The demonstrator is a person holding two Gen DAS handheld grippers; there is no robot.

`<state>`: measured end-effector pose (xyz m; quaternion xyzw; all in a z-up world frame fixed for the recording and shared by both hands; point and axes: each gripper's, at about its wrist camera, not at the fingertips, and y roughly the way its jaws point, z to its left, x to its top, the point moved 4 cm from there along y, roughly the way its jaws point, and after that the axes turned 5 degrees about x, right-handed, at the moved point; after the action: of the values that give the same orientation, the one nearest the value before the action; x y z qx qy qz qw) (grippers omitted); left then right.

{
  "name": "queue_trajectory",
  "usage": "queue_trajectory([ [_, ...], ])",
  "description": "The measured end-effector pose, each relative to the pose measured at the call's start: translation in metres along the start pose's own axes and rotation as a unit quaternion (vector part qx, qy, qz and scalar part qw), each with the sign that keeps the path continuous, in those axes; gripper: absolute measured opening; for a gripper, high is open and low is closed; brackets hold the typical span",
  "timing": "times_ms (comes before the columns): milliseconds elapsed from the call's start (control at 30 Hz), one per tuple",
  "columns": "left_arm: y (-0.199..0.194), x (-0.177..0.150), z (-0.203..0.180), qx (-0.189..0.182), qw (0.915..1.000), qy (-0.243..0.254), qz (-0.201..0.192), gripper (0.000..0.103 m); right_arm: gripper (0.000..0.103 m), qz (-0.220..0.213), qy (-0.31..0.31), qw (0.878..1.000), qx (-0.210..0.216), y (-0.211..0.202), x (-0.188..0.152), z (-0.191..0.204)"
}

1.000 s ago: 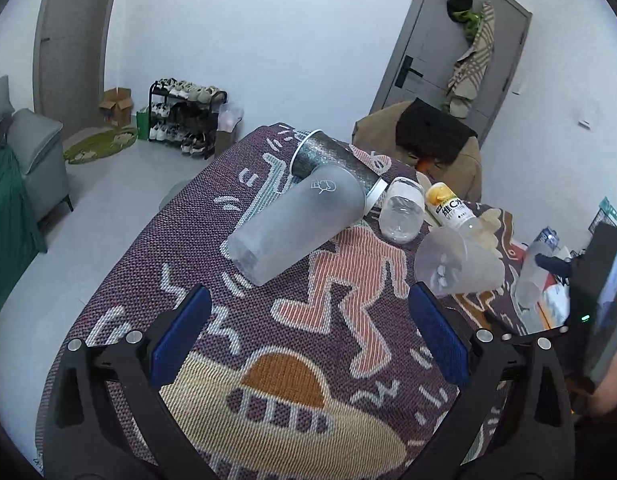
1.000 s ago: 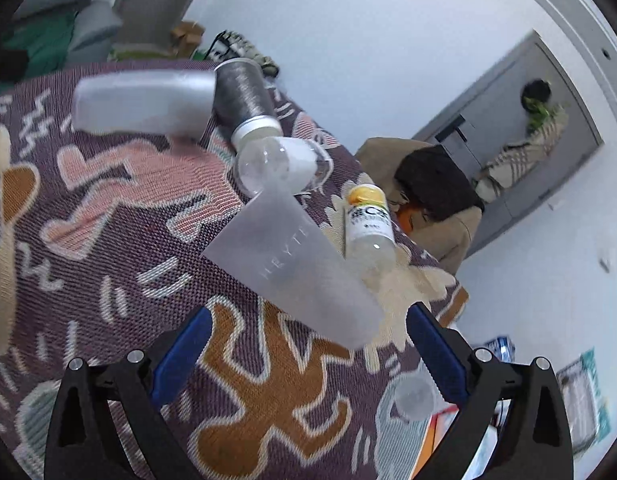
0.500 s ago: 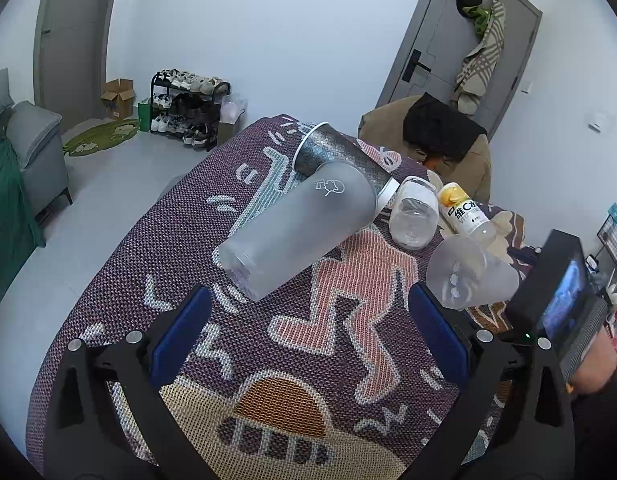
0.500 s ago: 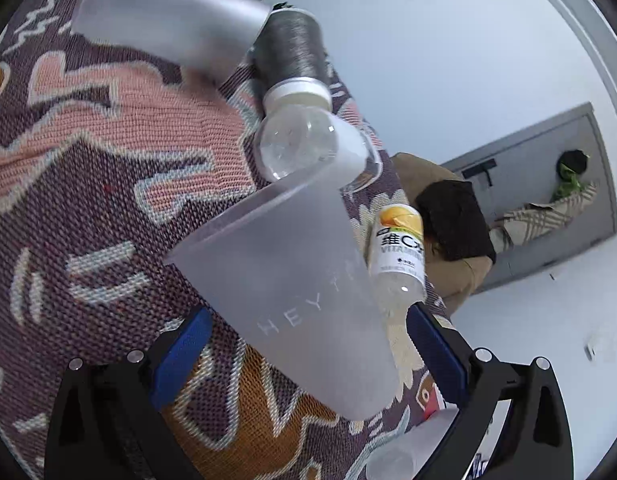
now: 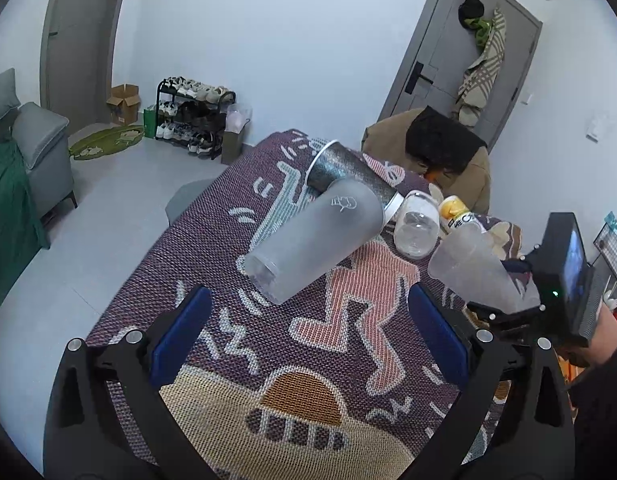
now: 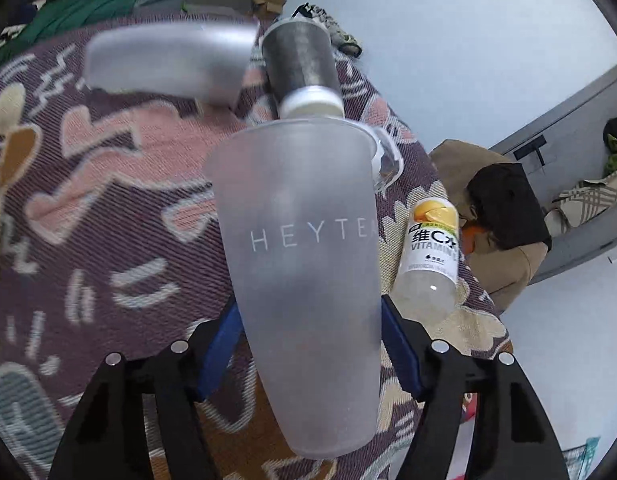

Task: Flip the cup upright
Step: 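Lift the HEYTEA cup with the right gripper and rotate it upright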

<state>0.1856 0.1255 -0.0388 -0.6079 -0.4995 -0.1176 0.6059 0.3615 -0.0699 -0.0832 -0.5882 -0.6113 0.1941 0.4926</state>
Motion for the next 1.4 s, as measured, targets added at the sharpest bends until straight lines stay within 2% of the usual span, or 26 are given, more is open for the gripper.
queue_trajectory([
  [200, -0.016, -0.001, 0.004, -0.011, 0.9999, -0.001, -0.008, 0.098, 0.066, -0.013, 0.062, 0.997, 0.031, -0.045, -0.001, 0.011],
  [300, -0.024, -0.003, 0.004, -0.024, 0.9997, 0.004, -0.009, 0.098, 0.066, -0.022, 0.116, 0.992, 0.049, -0.065, -0.005, 0.011],
  [433, -0.032, -0.007, -0.001, -0.043, 0.9989, 0.017, -0.009, 0.098, 0.066, -0.032, 0.183, 0.979, 0.083, -0.086, -0.011, 0.018],
  [600, -0.041, -0.012, -0.007, -0.061, 0.9975, 0.034, -0.010, 0.098, 0.067, -0.043, 0.263, 0.956, 0.120, -0.108, -0.024, 0.031],
  [700, -0.044, -0.015, -0.011, -0.074, 0.9963, 0.042, -0.008, 0.098, 0.067, -0.057, 0.312, 0.939, 0.137, -0.121, -0.036, 0.042],
  [800, -0.045, -0.020, -0.017, -0.105, 0.9932, 0.051, 0.004, 0.098, 0.067, -0.077, 0.361, 0.917, 0.149, -0.131, -0.049, 0.054],
  [1000, -0.049, -0.030, -0.036, -0.143, 0.9864, 0.078, 0.026, 0.098, 0.067, -0.111, 0.471, 0.857, 0.174, -0.136, -0.083, 0.071],
  [1100, -0.050, -0.035, -0.047, -0.154, 0.9823, 0.099, 0.039, 0.098, 0.067, -0.119, 0.506, 0.834, 0.183, -0.134, -0.097, 0.077],
  [1233, -0.052, -0.042, -0.061, -0.170, 0.9761, 0.124, 0.054, 0.098, 0.067, -0.118, 0.536, 0.813, 0.194, -0.127, -0.111, 0.087],
  [1400, -0.053, -0.046, -0.072, -0.175, 0.9722, 0.144, 0.059, 0.098, 0.067, -0.109, 0.562, 0.796, 0.197, -0.109, -0.126, 0.095],
])
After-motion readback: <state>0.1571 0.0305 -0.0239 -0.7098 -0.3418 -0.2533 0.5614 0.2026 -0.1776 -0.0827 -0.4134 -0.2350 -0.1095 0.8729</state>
